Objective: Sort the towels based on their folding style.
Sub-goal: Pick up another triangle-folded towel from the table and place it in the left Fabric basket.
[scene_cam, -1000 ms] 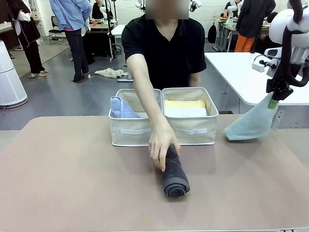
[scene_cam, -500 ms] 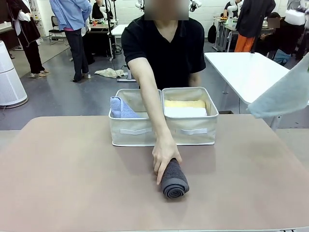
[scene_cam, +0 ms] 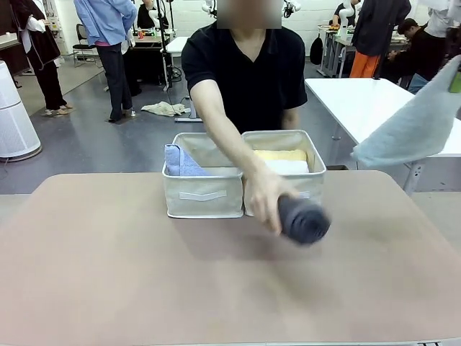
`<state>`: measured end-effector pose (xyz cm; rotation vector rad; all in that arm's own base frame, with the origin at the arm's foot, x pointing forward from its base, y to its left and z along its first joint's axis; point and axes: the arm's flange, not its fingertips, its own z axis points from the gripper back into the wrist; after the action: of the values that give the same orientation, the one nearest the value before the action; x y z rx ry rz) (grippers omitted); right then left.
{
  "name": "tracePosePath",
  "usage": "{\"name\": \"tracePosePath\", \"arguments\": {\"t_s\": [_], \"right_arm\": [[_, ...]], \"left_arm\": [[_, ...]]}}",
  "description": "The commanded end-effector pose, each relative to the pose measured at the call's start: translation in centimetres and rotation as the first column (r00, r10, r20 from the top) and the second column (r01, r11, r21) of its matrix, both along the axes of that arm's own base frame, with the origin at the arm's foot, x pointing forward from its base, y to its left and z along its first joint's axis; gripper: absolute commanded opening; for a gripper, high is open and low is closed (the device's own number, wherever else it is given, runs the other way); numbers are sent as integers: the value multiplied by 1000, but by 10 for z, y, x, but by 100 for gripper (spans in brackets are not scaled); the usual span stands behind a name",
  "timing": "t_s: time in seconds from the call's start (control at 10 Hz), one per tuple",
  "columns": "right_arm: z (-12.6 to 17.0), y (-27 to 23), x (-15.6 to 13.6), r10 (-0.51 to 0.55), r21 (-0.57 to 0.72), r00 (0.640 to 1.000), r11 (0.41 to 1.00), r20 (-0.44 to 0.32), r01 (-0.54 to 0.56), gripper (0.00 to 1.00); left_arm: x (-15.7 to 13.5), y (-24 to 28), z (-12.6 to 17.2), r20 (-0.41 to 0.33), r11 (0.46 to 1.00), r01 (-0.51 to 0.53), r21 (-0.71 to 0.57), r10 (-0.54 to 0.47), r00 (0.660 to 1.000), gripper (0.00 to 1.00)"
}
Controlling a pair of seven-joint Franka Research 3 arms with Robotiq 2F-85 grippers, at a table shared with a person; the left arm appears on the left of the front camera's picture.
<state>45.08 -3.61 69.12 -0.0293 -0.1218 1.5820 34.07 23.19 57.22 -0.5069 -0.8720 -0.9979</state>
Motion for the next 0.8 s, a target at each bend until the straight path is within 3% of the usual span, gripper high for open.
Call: {"name": "tracePosePath", "arguments": {"t_s": [0.0,0.2,0.3,0.5,0.7], "right_arm": [[-8,11,4,-5,4,1000,1000,-22,5,0],[2,-70,-25,-125,-88,991,988,46,129,0],[9,-124,-48,-200,-17,977,979,70,202,0],[6,-152,-66,-223,23,970,975,96,222,0],[0,-150,-58,-221,22,972,975,80,220,0]], "left_arm": [[0,0,1,5,1000,-2,-10,2,1000,100],[0,0,1,5,1000,-2,-10,2,1000,100],[0,0,1,5,1000,-2,-10,2,1000,100],[0,0,1,5,1000,-2,-10,2,1000,100],[0,0,1,5,1000,-2,-10,2,1000,100]]}}
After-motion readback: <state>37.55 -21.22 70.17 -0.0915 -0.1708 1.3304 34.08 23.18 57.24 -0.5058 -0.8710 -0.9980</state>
